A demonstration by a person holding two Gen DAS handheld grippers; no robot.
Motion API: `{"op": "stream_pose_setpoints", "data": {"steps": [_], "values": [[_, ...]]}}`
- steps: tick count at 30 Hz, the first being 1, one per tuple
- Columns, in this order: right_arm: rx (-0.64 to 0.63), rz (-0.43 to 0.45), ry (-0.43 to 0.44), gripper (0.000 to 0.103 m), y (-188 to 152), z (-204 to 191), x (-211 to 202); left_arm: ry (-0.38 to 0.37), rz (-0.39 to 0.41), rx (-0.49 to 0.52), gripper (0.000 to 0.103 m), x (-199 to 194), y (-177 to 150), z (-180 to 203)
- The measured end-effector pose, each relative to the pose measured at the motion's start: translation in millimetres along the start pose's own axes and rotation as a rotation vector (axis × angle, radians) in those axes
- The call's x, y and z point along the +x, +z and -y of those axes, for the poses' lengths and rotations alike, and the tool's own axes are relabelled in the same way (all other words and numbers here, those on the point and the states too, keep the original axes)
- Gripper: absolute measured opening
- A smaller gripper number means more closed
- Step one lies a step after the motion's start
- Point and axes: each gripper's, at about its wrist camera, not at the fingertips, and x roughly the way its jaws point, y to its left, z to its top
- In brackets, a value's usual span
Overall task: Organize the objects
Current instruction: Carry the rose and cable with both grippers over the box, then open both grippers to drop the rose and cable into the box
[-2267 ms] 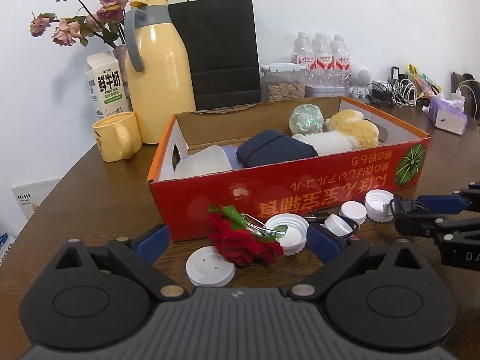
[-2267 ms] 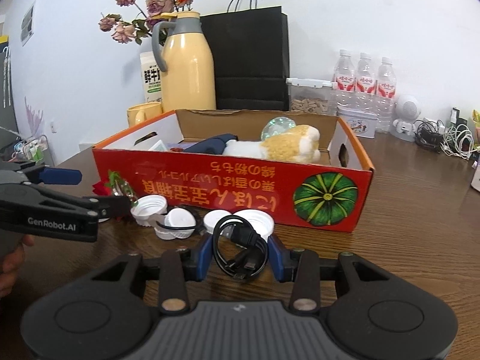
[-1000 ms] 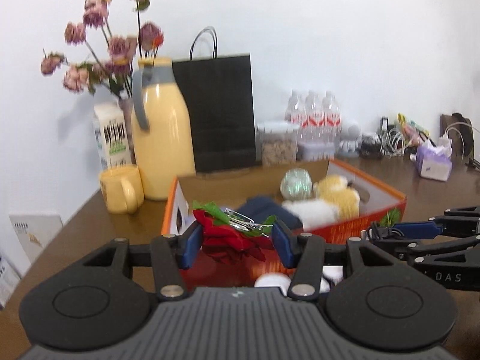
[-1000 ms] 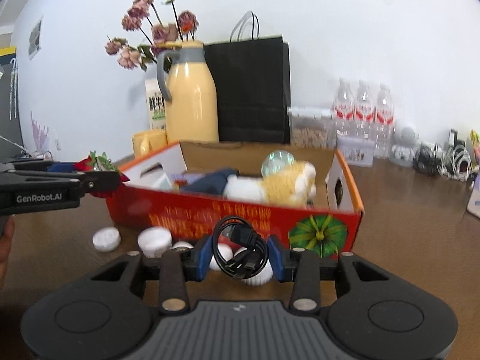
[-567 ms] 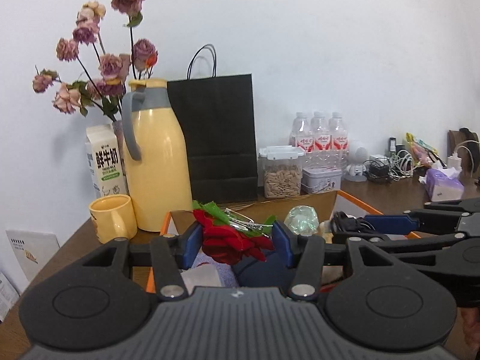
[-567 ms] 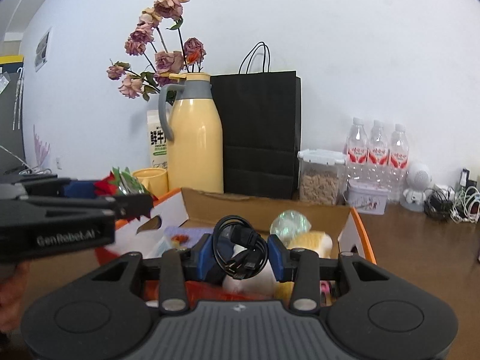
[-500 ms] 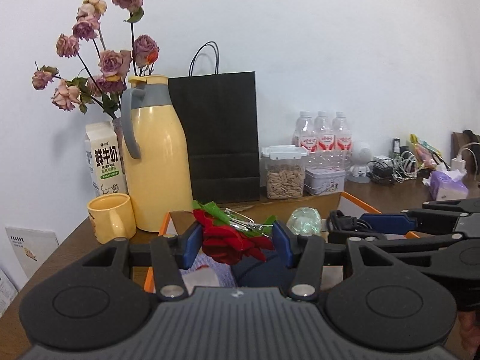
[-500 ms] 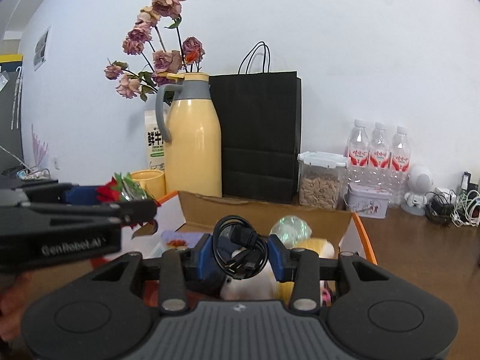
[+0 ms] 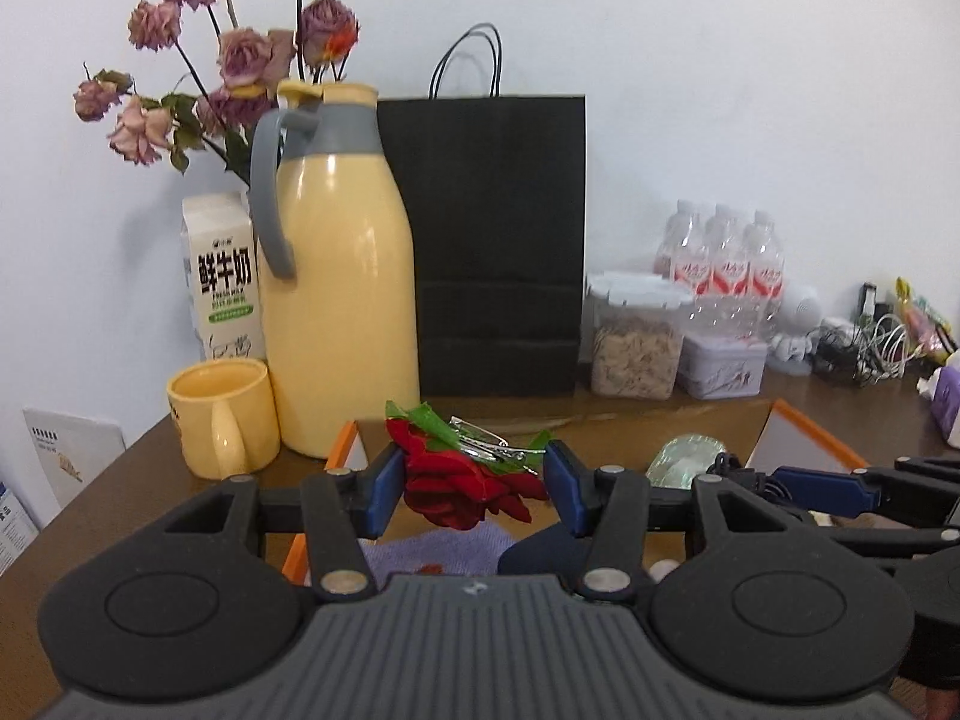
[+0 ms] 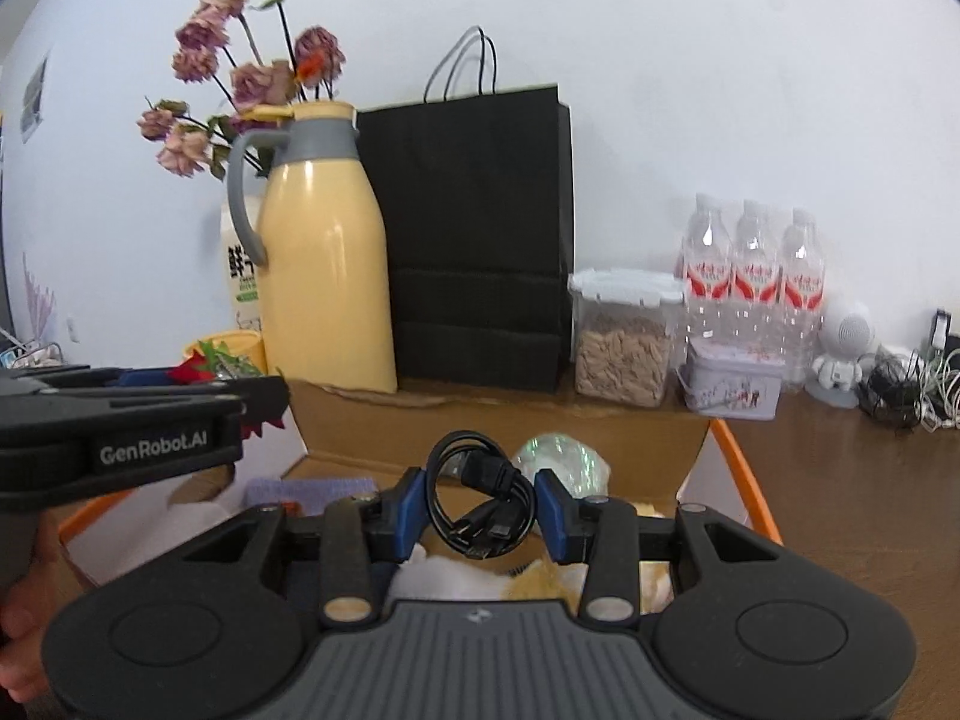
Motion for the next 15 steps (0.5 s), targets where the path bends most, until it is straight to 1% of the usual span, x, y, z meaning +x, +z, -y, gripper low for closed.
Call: {"op": "stream_pose_setpoints", "data": {"steps": [3,5,6,7,8,9,11,15], "values": [[-0.011,-0.008,-0.002,0.038,-4.7,-1.2,1.0,0.005,-0.006,0.003,0.053,0.3,-3.0,0.1],[-0.019,-0.010,-0.006,0.039,-6.9,-2.4,-0.6,0.016,-0.004,0.007,0.059,-0.9,-4.4,0.0],[-0.021,-0.011,-0.008,0.040,-7.2,-2.8,-0.9,0.024,0.001,0.010,0.069,-2.3,-4.9,0.3],[-0.023,-0.006,-0.011,0.042,-8.3,-3.6,-2.8,0.033,0.010,0.012,0.086,-3.9,-4.9,0.0],[-0.023,-0.005,-0.018,0.056,-9.0,-3.6,-4.1,0.045,0.026,0.010,0.096,-6.7,-4.9,-0.5],[-0.019,0.000,-0.028,0.077,-9.7,-3.4,-5.9,0.060,0.051,0.006,0.103,-10.0,-5.2,-1.4],[-0.019,0.021,-0.048,0.097,-10.9,-3.5,-9.6,0.086,0.077,0.005,0.103,-13.4,-5.2,-1.5],[-0.013,0.037,-0.061,0.103,-10.5,-2.2,-14.3,0.088,0.058,0.003,0.103,-10.7,-5.9,-1.9]]}}
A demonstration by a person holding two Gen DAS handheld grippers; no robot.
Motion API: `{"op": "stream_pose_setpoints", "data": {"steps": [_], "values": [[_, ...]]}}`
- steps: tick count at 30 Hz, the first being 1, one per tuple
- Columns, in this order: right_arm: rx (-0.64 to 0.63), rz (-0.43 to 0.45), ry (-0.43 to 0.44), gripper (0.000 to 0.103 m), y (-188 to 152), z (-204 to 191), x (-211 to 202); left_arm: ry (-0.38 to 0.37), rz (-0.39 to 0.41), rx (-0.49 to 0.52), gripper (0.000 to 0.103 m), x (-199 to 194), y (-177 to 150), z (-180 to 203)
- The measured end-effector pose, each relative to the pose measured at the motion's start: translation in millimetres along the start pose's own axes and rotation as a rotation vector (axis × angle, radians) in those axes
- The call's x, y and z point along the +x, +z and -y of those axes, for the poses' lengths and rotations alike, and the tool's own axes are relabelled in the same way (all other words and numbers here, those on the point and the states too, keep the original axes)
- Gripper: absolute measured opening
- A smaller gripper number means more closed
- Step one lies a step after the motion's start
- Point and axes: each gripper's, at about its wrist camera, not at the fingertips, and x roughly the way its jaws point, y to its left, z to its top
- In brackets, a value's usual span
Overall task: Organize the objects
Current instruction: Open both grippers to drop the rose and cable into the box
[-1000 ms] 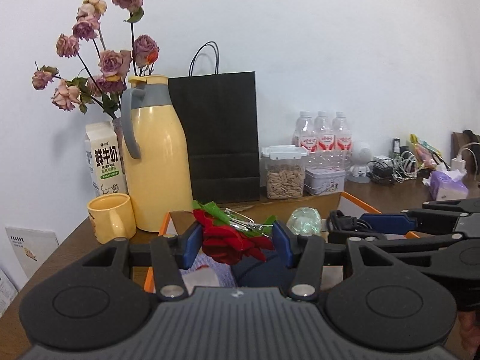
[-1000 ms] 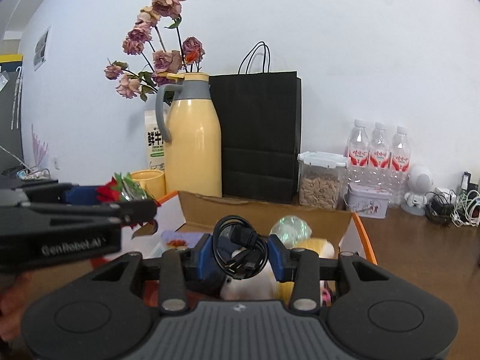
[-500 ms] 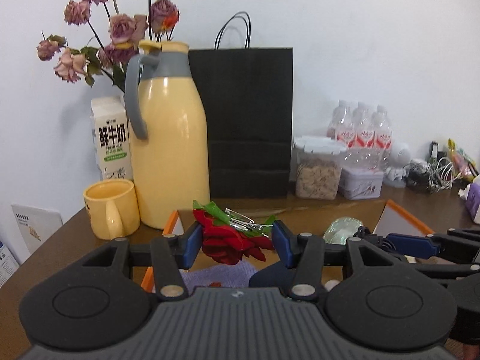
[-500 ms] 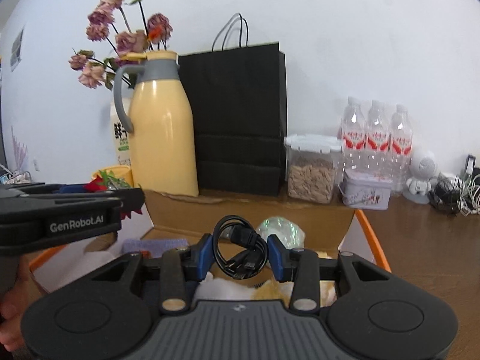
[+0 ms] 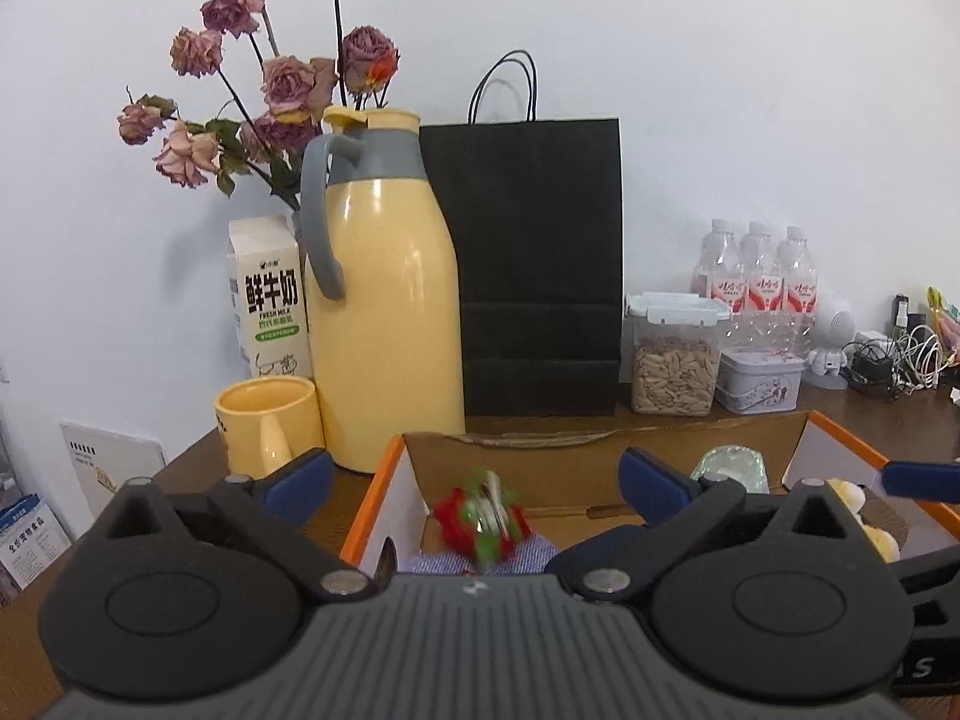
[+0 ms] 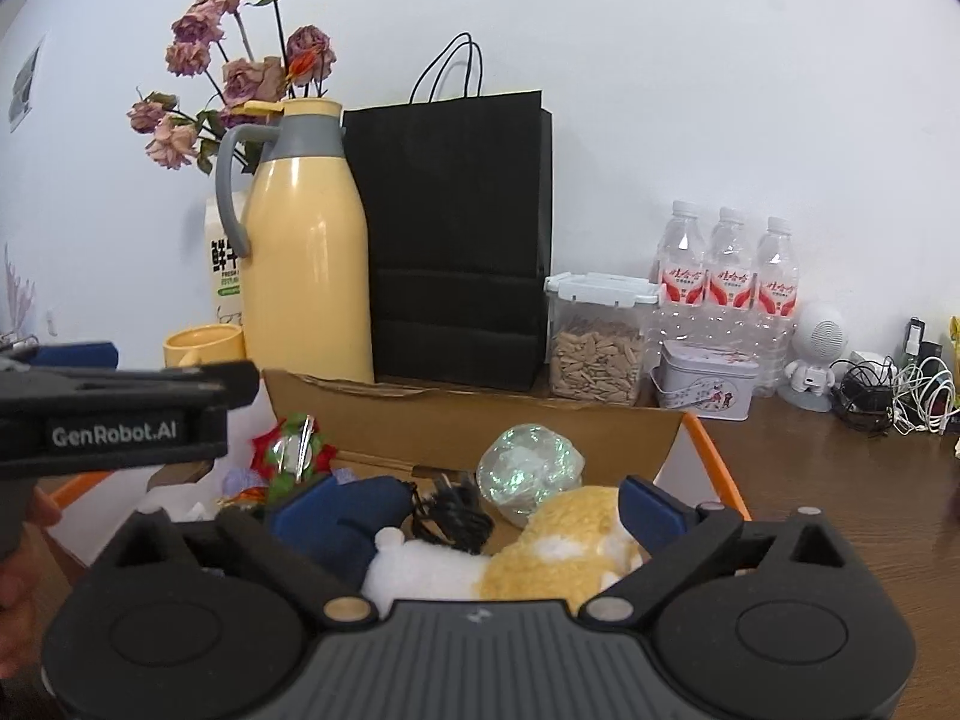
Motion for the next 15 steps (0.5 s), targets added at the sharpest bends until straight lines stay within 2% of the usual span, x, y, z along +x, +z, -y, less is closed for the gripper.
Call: {"op": "stream_pose_setpoints", "data": {"steps": [15], "values": [[0.000,0.026,-0.006,0.103,-0.2,2.9,-21.5,-0.032,0.041,0.010,0.103,-24.4,-0.3,1.5]]}}
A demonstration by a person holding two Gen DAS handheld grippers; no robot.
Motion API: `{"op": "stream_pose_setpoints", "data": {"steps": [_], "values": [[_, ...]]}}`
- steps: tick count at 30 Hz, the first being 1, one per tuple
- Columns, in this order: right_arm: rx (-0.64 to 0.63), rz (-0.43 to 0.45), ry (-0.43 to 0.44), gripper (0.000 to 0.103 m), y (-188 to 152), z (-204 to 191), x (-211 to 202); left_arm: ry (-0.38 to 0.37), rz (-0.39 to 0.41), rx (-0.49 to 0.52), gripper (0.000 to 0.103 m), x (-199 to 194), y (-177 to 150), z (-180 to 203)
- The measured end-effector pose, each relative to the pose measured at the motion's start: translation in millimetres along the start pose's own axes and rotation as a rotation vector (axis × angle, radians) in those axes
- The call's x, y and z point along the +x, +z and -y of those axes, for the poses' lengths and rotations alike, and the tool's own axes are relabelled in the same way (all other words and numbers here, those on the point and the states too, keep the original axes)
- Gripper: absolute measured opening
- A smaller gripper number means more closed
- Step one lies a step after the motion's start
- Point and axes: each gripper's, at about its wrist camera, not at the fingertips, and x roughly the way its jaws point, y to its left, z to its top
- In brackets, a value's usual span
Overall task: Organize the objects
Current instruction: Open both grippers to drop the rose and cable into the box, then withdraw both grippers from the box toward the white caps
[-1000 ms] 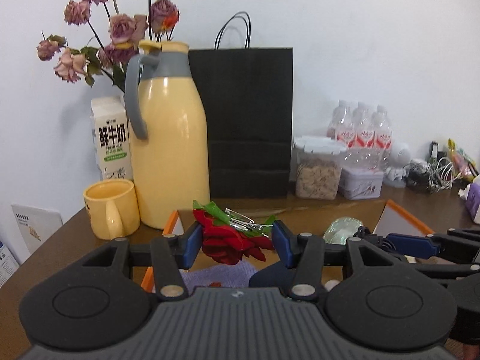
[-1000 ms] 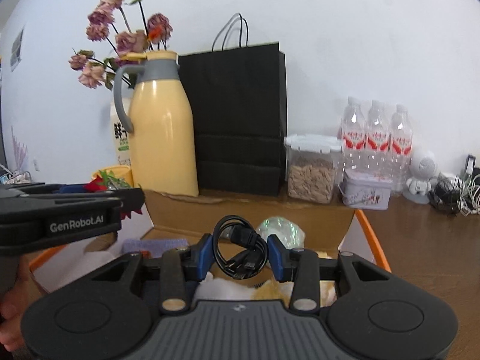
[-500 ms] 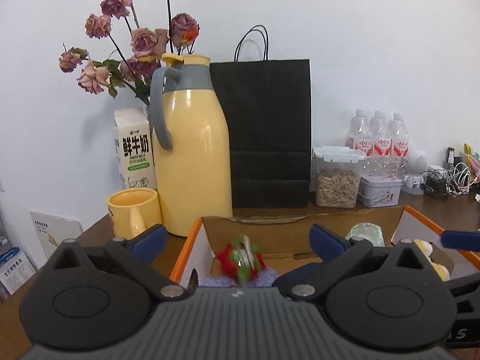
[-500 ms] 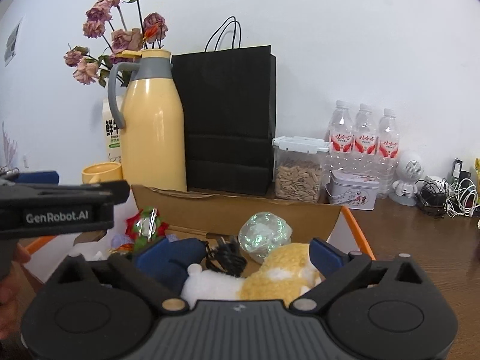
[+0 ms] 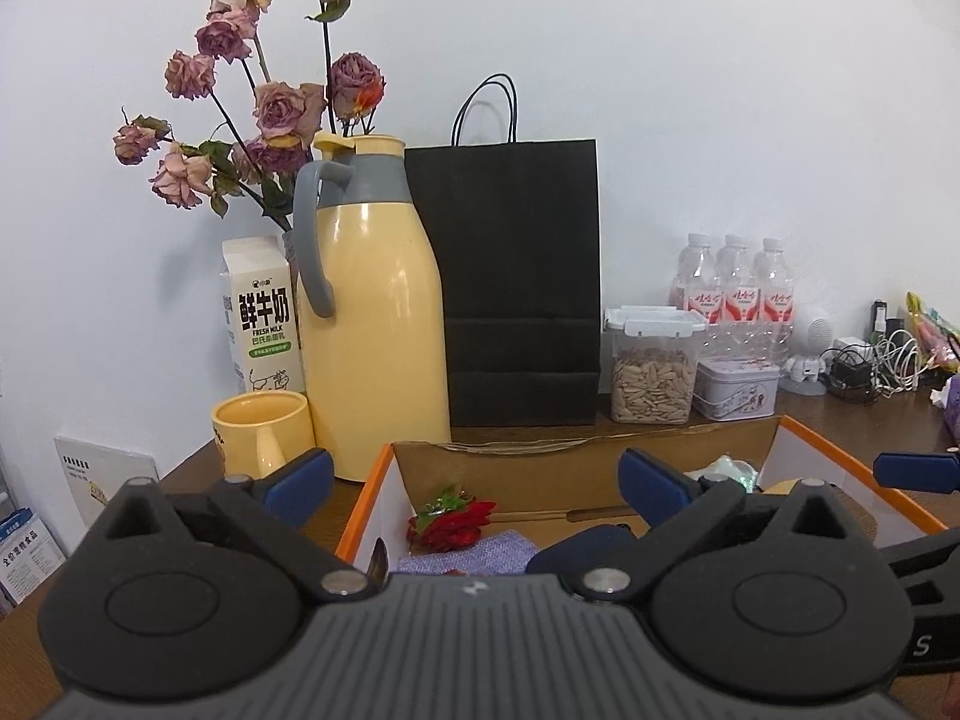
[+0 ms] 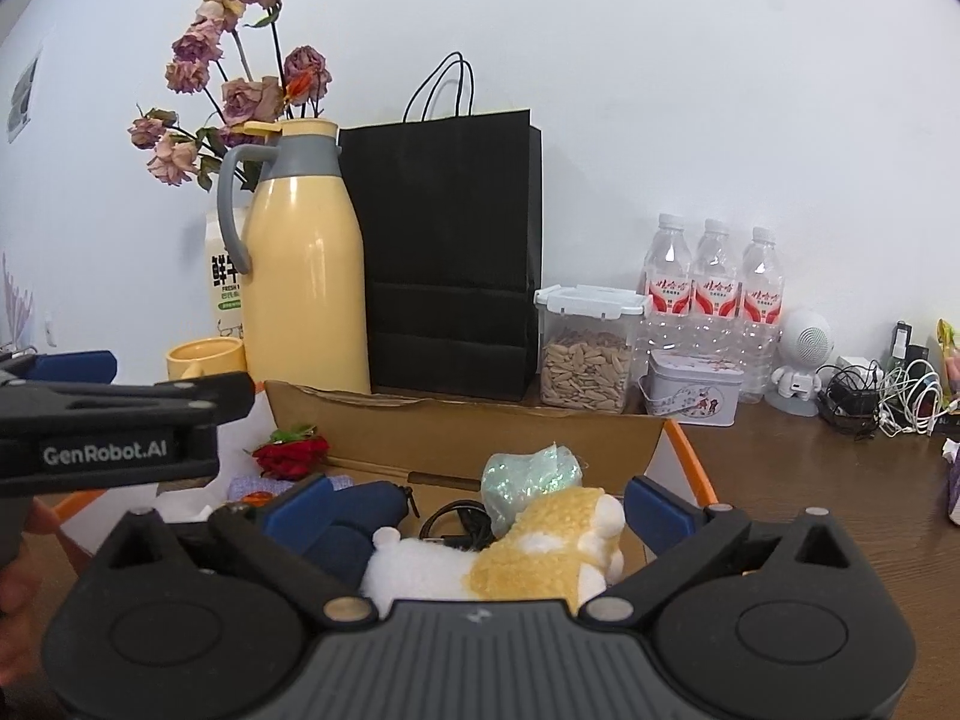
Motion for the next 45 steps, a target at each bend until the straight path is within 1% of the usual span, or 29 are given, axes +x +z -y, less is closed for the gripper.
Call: {"op": "stream_pose_setpoints", "data": {"steps": [6,15,20,25,31,34,37,40,42,44,45], "values": [[-0.006,0.029,-0.009,0.103,-4.3,5.7,-19.8,-0.011,0.010,-0.006,0.103,-16.1,-4.3,-7.2],[-0.039,0.007,-0.003,0.103,-23.4,10.9,-55.3,-0.012,-0.017,0.012,0.103,-47.7,-23.2,-18.0],[-0.074,-0.035,0.001,0.103,-39.9,12.6,-72.9,-0.018,-0.036,0.039,0.103,-68.1,-35.4,-22.3],[-0.085,-0.091,0.000,0.103,-54.5,16.2,-81.8,-0.016,-0.092,0.057,0.103,-78.4,-48.5,-24.4],[-0.092,-0.155,0.000,0.103,-66.0,19.1,-80.3,-0.036,-0.145,0.076,0.103,-79.2,-57.8,-21.6],[-0.079,-0.188,0.004,0.103,-70.2,20.8,-73.2,-0.051,-0.168,0.079,0.103,-77.0,-62.9,-20.0],[-0.063,-0.230,0.019,0.103,-74.1,22.6,-64.9,-0.048,-0.192,0.071,0.103,-72.0,-66.7,-20.9],[-0.057,-0.231,0.043,0.099,-74.3,22.1,-63.9,-0.049,-0.214,0.053,0.103,-67.2,-68.5,-23.1],[-0.051,-0.241,0.059,0.090,-74.0,21.5,-61.5,-0.049,-0.224,0.045,0.103,-65.7,-69.2,-24.2],[-0.046,-0.258,0.068,0.084,-73.4,19.7,-57.0,-0.050,-0.227,0.043,0.103,-65.4,-69.8,-24.9],[-0.043,-0.265,0.074,0.083,-72.8,18.8,-54.5,-0.051,-0.227,0.043,0.103,-65.5,-69.8,-24.9]]}}
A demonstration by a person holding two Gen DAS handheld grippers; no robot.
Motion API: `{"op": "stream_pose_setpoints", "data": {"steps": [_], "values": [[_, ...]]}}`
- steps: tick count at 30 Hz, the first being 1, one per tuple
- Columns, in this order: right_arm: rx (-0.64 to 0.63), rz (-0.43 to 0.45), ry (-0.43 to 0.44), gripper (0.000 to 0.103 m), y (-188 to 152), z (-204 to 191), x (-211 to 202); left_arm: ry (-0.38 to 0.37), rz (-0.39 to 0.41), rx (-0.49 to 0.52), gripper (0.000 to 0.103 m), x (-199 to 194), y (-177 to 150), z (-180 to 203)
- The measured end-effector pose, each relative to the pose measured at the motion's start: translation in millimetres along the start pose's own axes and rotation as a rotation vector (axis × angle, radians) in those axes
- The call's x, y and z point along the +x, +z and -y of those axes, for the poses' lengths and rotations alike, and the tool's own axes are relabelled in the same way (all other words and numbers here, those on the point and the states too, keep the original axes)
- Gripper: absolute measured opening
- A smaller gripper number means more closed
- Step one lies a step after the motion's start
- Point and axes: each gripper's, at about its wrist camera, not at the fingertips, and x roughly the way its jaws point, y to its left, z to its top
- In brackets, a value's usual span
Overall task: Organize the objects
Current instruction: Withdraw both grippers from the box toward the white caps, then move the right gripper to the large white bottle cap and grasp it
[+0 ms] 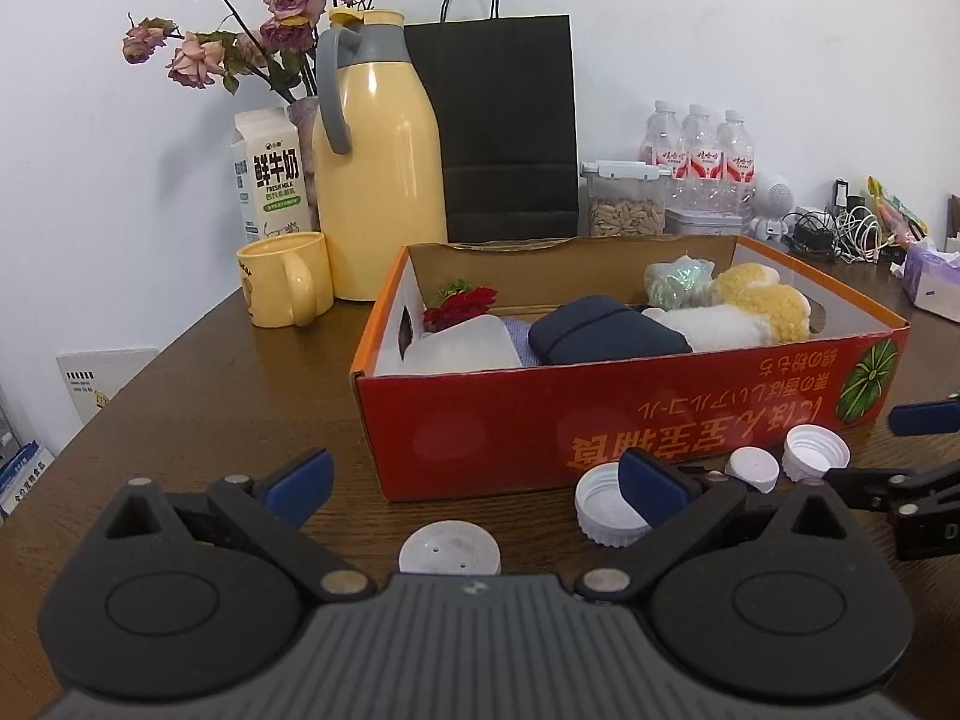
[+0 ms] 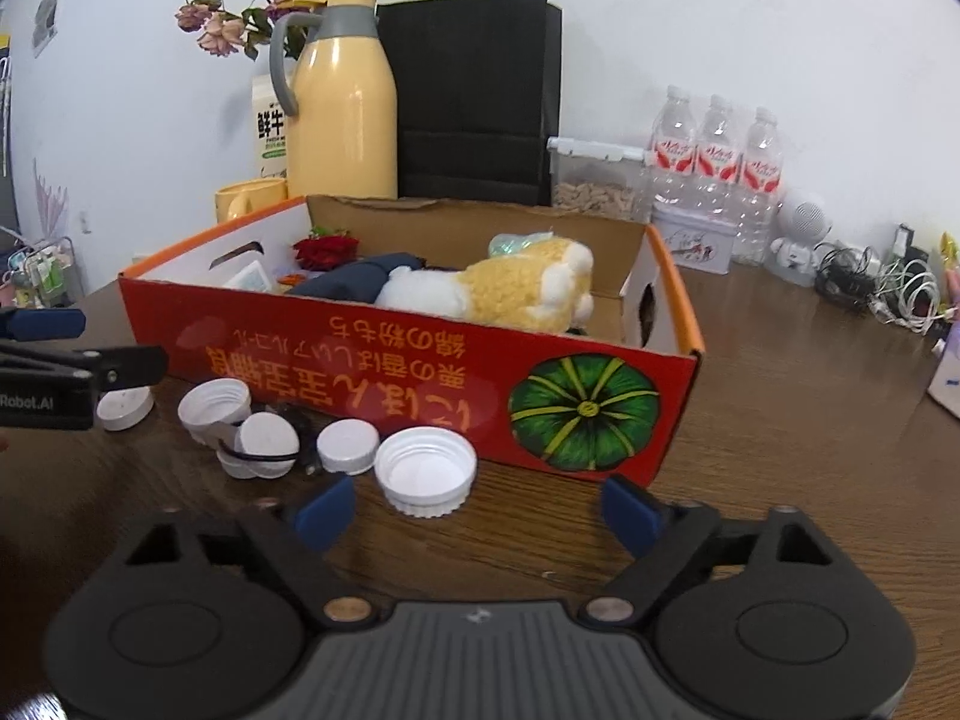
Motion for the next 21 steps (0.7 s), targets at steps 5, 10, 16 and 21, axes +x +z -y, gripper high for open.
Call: {"op": "stream_pose_setpoints", "data": {"steps": [5,10,16,21], "values": [[0.007,-0.033,0.022,0.059,10.2,-3.9,16.0,0.002,-0.009,0.001,0.103,1.6,-0.7,0.5],[0.013,-0.035,0.058,0.039,9.7,-5.0,18.3,0.002,-0.016,-0.001,0.103,3.2,-1.7,0.4],[0.023,-0.020,0.071,0.039,8.7,-4.1,15.5,0.007,-0.027,0.004,0.103,5.5,-2.0,1.3],[0.021,0.004,0.064,0.039,8.3,-4.6,11.5,0.020,-0.035,0.013,0.103,7.6,-2.7,2.4]]}}
